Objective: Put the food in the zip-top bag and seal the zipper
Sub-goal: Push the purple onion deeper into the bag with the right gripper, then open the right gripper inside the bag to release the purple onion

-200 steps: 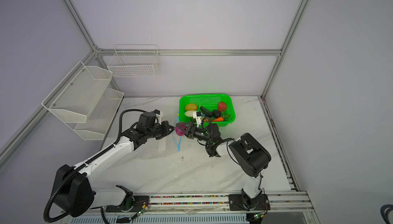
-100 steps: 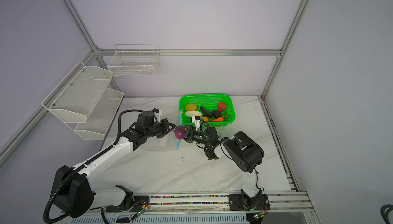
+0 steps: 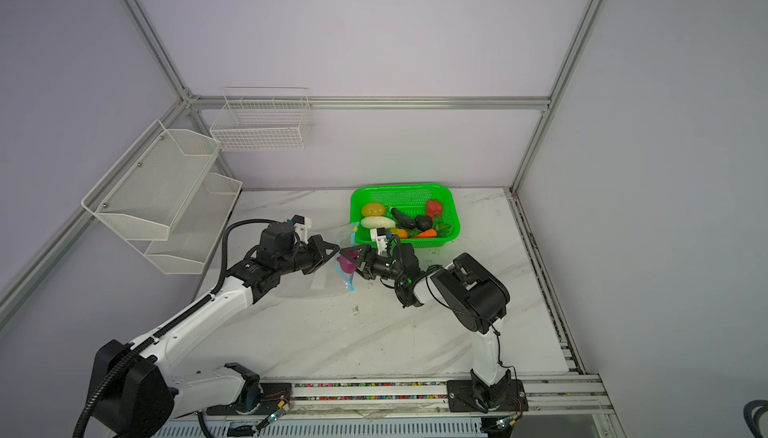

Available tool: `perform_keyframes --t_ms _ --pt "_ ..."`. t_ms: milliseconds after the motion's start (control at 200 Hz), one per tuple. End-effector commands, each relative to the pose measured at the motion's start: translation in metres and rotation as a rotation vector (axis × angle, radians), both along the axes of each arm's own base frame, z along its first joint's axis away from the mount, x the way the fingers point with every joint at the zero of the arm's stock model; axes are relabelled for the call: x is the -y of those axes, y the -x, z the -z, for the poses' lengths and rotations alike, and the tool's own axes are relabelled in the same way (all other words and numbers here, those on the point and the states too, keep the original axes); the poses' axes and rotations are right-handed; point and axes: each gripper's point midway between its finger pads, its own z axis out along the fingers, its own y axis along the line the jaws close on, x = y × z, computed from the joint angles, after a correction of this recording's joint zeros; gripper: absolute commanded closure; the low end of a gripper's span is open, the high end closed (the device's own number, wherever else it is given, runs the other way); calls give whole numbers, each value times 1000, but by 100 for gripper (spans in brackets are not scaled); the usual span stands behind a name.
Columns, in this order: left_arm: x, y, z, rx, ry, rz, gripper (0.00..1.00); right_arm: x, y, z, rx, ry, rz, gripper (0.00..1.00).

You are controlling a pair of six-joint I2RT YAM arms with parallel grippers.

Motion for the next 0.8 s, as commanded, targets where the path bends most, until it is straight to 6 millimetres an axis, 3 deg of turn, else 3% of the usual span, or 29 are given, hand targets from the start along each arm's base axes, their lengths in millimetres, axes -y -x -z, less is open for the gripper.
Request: perform_keyframes --t_ms 0,180,460,580,795 --pt "0 6 1 2 40 9 100 -10 -2 11 -7 101 -22 100" --pt "3 6 0 3 56 20 100 -21 2 32 -33 200 -84 100" --pt "4 6 3 -3 58 23 100 -27 10 38 10 289 -182 100" --pt "6 5 5 -7 63 27 100 -27 12 41 3 320 -200 91" --pt "5 5 9 -12 62 24 100 -24 13 43 19 385 -218 63"
